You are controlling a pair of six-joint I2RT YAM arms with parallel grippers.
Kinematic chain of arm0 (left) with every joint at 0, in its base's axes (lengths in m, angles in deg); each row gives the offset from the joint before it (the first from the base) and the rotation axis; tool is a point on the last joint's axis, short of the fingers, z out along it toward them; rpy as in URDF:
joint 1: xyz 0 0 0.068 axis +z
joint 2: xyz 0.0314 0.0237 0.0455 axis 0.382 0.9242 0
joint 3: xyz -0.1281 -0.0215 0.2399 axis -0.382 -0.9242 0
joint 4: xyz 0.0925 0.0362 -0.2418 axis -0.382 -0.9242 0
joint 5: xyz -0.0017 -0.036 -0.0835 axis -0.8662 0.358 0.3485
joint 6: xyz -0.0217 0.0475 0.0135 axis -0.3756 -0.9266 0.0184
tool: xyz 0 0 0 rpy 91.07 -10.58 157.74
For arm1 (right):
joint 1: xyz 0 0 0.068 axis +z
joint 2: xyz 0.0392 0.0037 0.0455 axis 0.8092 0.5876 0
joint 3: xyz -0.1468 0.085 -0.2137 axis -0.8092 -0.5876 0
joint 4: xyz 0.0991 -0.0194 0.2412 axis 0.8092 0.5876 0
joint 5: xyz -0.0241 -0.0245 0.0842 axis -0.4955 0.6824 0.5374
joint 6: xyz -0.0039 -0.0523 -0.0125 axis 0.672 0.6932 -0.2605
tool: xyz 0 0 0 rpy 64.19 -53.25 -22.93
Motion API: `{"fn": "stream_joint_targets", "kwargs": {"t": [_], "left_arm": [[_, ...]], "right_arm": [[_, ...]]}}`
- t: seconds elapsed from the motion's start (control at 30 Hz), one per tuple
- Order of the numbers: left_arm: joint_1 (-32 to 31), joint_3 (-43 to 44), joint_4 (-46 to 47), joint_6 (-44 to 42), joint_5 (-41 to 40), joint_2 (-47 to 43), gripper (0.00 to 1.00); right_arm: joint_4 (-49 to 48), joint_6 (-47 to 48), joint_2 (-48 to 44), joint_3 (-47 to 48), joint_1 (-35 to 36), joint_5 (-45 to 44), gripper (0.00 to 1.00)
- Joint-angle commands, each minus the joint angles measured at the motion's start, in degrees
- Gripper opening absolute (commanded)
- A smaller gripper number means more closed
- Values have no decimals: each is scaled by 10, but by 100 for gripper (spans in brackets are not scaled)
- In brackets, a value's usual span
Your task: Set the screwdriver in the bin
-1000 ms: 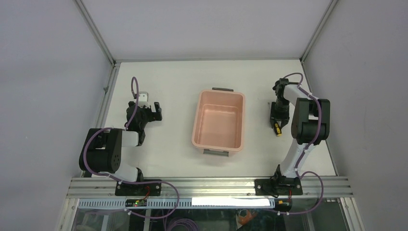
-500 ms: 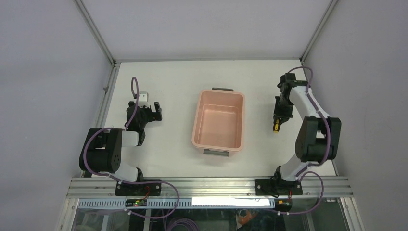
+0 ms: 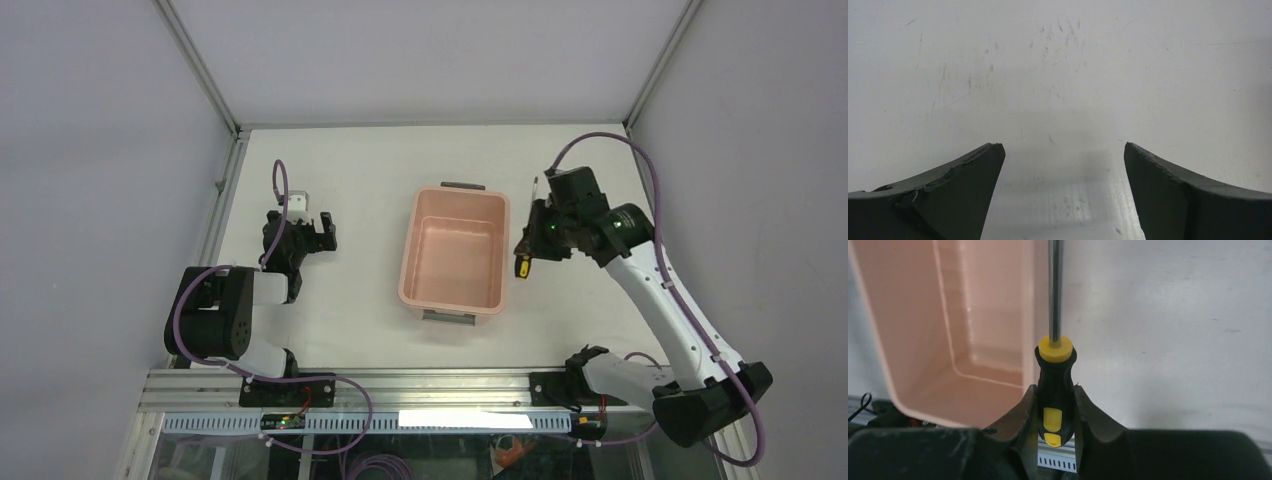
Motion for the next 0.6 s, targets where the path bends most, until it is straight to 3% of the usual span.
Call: {"fn": "stream_joint_targets", "kwargs": {"t": [0.0,0.2,0.57], "left_arm": [[-6,10,36,9,5,-2,99],[-6,10,36,9,6,-2,99],[-5,10,36,9,6,-2,99]], "right_arm": [[-110,-102,-1,-3,117,-2,0],[-193,-125,117,22,237,-40,0],[-200,-144,308,26,262,-104,2]]}}
